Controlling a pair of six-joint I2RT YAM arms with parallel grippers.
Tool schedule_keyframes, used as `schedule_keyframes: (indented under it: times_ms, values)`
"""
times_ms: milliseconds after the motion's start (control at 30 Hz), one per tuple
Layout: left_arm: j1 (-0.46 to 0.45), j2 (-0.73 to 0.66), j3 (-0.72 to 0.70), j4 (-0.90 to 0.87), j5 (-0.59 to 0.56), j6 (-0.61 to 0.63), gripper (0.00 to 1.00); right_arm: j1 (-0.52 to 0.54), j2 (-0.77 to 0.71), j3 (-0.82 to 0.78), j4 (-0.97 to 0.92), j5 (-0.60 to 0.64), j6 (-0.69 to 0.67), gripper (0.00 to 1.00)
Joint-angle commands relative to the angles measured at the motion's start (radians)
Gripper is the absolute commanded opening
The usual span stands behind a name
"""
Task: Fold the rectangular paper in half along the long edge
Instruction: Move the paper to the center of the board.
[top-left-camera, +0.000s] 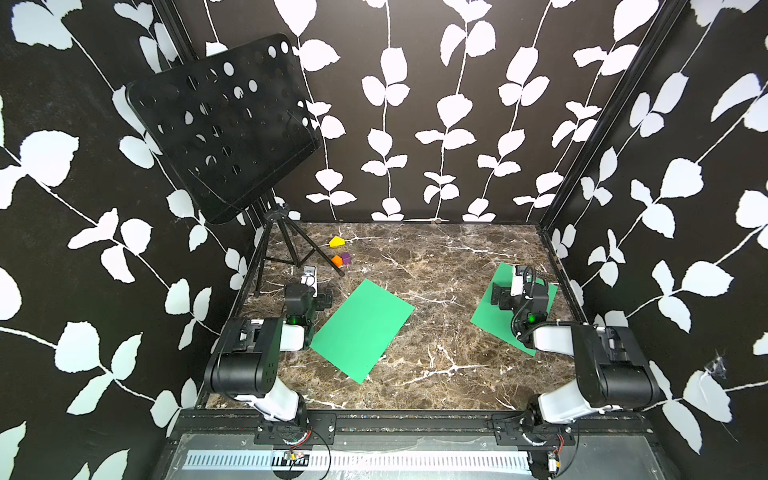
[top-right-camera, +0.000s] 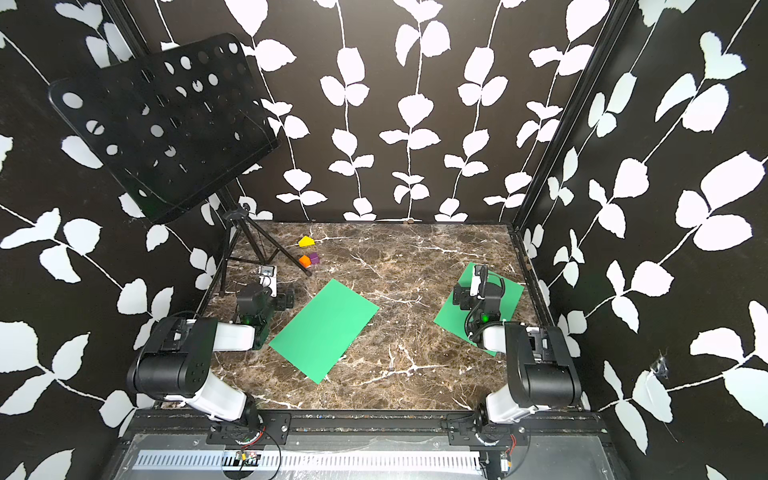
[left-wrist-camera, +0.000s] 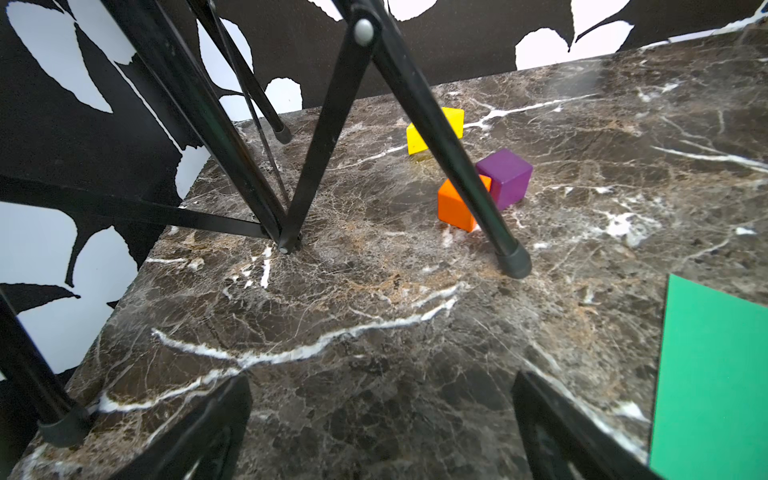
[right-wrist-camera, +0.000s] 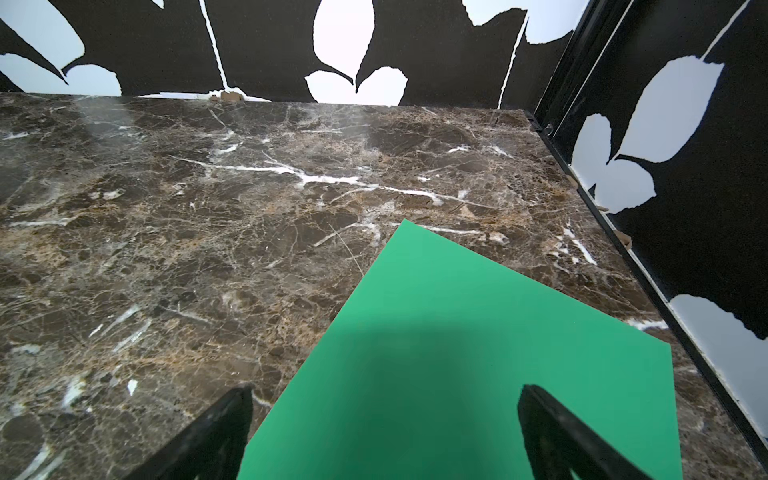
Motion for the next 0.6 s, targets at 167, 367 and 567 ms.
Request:
schedule_keyframes:
  times_ms: [167,367,567]
  values:
    - [0.000,-0.033,0.007,-0.004,0.038,0.013,0.99,0.006,-0.015,-0.015,0.049,0.034,-0.012,0.99]
    - [-0.011,-0.209,0.039,-0.224,-0.029,-0.020,0.99,0.016,-0.243,0.090,-0.362,0.054,0.040,0.99]
    - [-0.037,-0.375,0.105,-0.509,-0.051,-0.177,0.99,0.115,-0.333,0.213,-0.667,0.013,0.118,0.99]
